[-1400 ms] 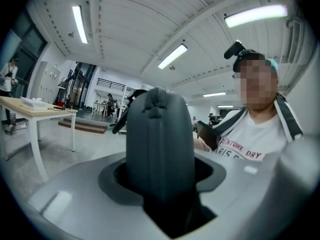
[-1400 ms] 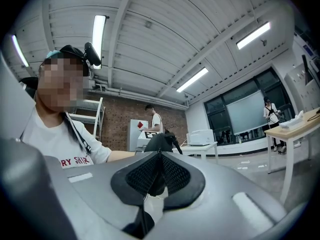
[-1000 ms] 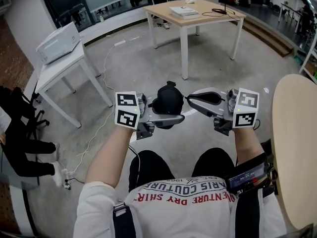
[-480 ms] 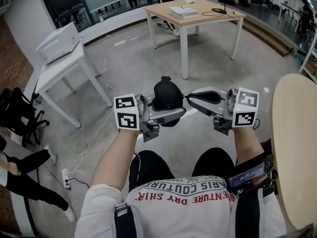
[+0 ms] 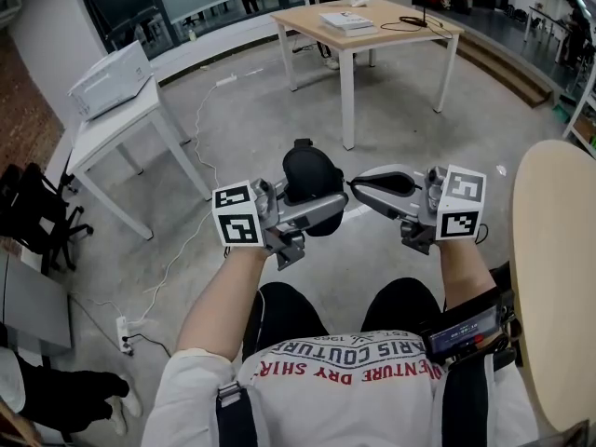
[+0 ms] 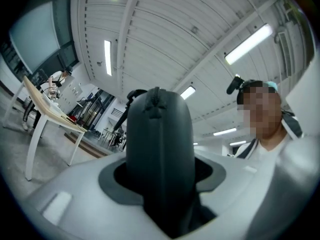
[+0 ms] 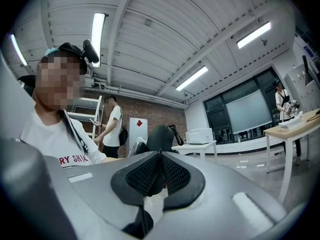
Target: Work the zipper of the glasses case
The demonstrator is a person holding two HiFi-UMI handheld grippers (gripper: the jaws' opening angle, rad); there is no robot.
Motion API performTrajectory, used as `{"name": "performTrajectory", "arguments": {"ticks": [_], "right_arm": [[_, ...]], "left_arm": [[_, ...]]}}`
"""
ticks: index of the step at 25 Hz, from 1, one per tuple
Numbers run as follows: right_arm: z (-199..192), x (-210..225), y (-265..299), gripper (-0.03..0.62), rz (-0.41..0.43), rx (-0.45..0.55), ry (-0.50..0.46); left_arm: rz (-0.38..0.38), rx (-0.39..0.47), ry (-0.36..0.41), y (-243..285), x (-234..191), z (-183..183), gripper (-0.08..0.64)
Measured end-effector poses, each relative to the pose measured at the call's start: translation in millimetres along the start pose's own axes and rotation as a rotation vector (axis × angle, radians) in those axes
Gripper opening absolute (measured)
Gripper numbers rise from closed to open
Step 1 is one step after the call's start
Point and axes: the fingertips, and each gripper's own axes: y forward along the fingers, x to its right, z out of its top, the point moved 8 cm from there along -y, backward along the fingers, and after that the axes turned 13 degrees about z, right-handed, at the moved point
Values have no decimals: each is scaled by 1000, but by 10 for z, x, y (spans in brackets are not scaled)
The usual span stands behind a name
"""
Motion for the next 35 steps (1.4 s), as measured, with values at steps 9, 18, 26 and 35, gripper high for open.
{"name": "performTrajectory", "arguments": {"ticks": [9, 18, 26, 35], "right_arm": [[2, -7, 15, 20, 7, -5, 5], [-33, 8, 13, 20, 11, -4, 8], [-30, 14, 7, 20, 8, -1, 8], [-11, 5, 10, 20, 18, 7, 18]], "left_arm": [[33, 136, -61, -44, 5, 99, 249], [58, 233, -117, -79, -35, 157, 249], [91, 308, -145, -99, -38, 244, 249], [100, 417, -213, -138, -53, 376, 249]]}}
